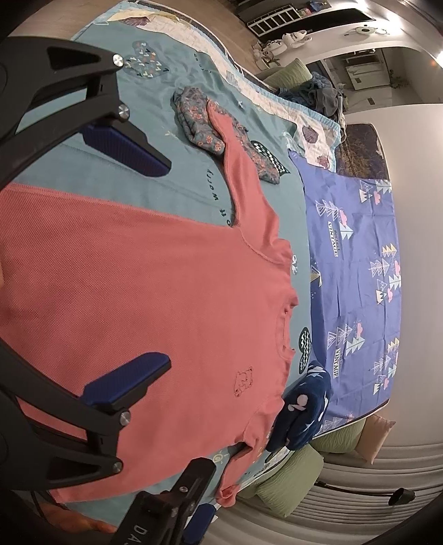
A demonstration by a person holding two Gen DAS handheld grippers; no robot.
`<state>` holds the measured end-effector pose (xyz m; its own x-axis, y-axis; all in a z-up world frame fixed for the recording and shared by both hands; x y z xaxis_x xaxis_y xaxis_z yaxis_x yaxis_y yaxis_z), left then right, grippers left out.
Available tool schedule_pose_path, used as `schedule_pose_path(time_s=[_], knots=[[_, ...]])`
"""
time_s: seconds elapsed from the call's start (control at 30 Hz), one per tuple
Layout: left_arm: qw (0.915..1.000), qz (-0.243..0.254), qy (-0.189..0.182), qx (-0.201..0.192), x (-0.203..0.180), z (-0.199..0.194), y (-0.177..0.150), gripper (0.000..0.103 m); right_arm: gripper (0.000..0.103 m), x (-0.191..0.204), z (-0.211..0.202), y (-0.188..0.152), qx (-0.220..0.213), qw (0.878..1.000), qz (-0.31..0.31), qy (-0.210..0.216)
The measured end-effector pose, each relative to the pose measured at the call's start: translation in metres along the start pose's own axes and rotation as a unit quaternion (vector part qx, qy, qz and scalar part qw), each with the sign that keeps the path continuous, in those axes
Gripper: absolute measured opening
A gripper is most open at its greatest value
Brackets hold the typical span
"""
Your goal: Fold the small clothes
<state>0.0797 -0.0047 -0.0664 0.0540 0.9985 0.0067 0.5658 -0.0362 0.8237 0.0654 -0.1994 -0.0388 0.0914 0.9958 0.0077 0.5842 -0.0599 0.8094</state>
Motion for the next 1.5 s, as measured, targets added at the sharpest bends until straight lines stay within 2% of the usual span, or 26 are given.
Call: schedule_pose_path(time_s=[0.47, 0.73, 1.13, 1.5], knots=[[0.9999, -0.004, -0.01, -0.01, -0.003, 0.002, 0.003, 0.102, 0.099, 0.0, 0.004, -0.001, 0.006, 1.0, 0.001, -0.004], [0.9997, -0.017, -0.014, 0.005, -0.001, 0.006, -0.001, 0.102, 0.099, 0.001, 0.006, -0.001, 0.007, 1.0, 0.0, -0.005], [0.9995, -0.025, -0.017, 0.0, 0.008, 0.013, -0.001, 0.102, 0.099, 0.008, 0.014, -0.002, 0.014, 1.0, -0.013, -0.008], [0.9992, -0.036, -0.018, -0.001, 0.026, 0.023, 0.004, 0.102, 0.099, 0.026, 0.024, 0.013, 0.016, 0.999, -0.032, -0.008]])
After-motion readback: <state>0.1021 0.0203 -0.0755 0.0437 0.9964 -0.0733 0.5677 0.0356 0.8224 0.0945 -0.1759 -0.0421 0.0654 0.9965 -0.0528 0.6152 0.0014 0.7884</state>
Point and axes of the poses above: each gripper's, at about its wrist camera, not at the fingertips, and z roughly the way its jaws point, x to its left, y to its top, the point moved 10 cm from there along z, roughly the way its jaws point, and after that the axes turned 5 degrees about -x, right-handed, at the moved point
